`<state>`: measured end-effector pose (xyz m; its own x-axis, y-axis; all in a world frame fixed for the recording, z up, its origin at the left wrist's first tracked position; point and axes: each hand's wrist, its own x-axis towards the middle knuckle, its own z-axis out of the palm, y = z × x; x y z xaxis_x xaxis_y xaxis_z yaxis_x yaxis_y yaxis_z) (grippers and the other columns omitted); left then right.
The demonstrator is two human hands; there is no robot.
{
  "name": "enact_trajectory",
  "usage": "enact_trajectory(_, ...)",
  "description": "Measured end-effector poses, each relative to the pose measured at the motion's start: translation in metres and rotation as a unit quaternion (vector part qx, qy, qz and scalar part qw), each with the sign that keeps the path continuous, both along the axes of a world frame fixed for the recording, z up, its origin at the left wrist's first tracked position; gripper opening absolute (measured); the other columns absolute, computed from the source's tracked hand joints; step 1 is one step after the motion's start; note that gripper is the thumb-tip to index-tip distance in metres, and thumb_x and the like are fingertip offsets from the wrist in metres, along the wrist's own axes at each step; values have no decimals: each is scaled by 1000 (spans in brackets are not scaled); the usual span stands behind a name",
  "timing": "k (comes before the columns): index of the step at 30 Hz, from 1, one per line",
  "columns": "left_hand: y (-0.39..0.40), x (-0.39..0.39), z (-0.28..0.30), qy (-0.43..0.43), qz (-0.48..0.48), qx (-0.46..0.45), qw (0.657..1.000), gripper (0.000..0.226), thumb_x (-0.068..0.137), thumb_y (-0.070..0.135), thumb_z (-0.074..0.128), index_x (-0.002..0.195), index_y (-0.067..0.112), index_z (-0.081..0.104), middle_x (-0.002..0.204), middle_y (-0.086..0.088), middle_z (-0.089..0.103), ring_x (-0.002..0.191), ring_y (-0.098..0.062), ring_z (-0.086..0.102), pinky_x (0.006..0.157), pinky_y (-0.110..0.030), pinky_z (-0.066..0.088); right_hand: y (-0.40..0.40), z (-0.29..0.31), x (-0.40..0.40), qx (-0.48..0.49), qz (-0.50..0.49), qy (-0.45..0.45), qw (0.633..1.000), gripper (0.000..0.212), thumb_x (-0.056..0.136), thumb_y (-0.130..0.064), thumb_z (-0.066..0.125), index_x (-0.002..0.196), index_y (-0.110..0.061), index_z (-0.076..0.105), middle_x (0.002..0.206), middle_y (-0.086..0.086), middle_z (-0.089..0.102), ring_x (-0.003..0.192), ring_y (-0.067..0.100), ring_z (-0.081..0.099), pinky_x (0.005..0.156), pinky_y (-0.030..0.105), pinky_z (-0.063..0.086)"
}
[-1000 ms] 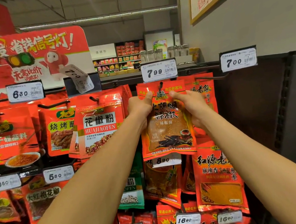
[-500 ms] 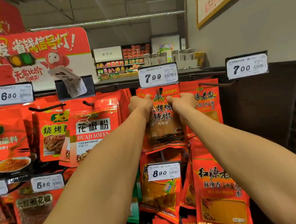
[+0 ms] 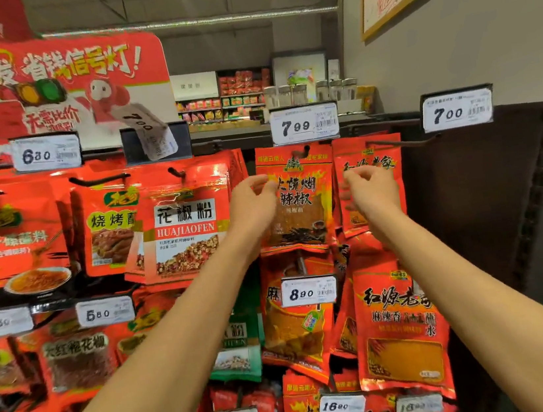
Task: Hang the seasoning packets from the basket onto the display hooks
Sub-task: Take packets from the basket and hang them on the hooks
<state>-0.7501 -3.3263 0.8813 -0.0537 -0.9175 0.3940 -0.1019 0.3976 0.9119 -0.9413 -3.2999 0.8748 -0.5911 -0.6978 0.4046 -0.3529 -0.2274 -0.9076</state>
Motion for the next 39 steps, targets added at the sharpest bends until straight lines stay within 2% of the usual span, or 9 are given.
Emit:
enact_trajectory(2, 29, 30, -8, 51, -81, 15, 995, 18, 103, 21, 54, 102, 20, 72, 97, 1, 76, 84, -12, 74, 71, -23, 59, 37, -8, 13, -4, 84, -59, 995, 15, 95, -9, 57, 86, -8, 69, 75, 14, 73, 54, 17, 67, 47, 24, 52)
enact_trajectory(5, 63, 80, -31, 82, -161, 47, 983, 22, 103, 20, 52, 90, 18, 70, 76, -1, 76, 62, -12, 73, 60, -21, 56, 89, -33, 39, 6, 154, -96, 983, 11, 89, -11, 59, 82, -7, 66, 63, 11, 70, 47, 20, 65, 42, 21, 49)
enact_trajectory(13, 89, 190, -202, 93, -161, 267, 946, 24, 105, 13, 47, 96, 7, 69, 74, -7, 74, 57, -15, 68, 57, -23, 57, 162, -189, 114, 123, 138, -221, 958, 27, 99, -6, 52, 77, -8, 68, 61, 15, 65, 46, 24, 64, 41, 24, 49)
enact_trajectory(17, 104, 220, -299, 83, -150, 423, 890, 15, 98, 14, 54, 90, 9, 65, 70, -4, 64, 54, -13, 54, 54, -22, 44, 179, -291, 151, 247, 96, -251, 931, 25, 99, -6, 50, 79, -5, 65, 59, 12, 65, 44, 22, 62, 43, 24, 48)
enact_trajectory(23, 132, 255, -455, 19, -44, 568, 822, 18, 105, 16, 48, 99, 13, 64, 81, -6, 67, 68, -18, 61, 58, -25, 49, 195, -452, 190, 424, 67, -262, 864, 20, 98, -7, 51, 82, -6, 63, 55, 8, 62, 45, 22, 59, 43, 23, 46)
enact_trajectory(31, 182, 277, -685, -3, 54, 716, 696, 27, 101, 11, 48, 77, 17, 57, 53, 1, 63, 41, -9, 54, 44, -16, 38, 244, -721, 219, 617, 80, -157, 767, 35, 94, -7, 61, 61, -18, 65, 68, 14, 64, 67, 31, 61, 69, 45, 53)
enact_trajectory(34, 202, 286, -775, -4, 48, 750, 660, 29, 102, 14, 41, 77, 14, 55, 57, -1, 63, 56, -17, 51, 54, -23, 35, 263, -827, 222, 670, 151, 0, 727, 24, 91, -16, 57, 75, -9, 73, 81, 17, 70, 82, 31, 65, 67, 13, 44)
enact_trajectory(36, 211, 288, -834, -45, 24, 762, 645, 29, 103, 16, 41, 77, 16, 52, 69, -2, 61, 66, -18, 50, 62, -27, 40, 270, -892, 222, 691, 240, 141, 667, 23, 96, -14, 54, 90, -3, 74, 93, 19, 71, 92, 34, 65, 64, 23, 32)
enact_trajectory(39, 217, 293, -917, -140, 26, 743, 654, 26, 103, 14, 50, 77, 19, 52, 83, -2, 59, 71, -14, 57, 68, -27, 52, 274, -977, 224, 680, 336, 290, 584, 22, 98, -16, 51, 102, -6, 70, 103, 18, 70, 96, 37, 65, 74, 32, 42)
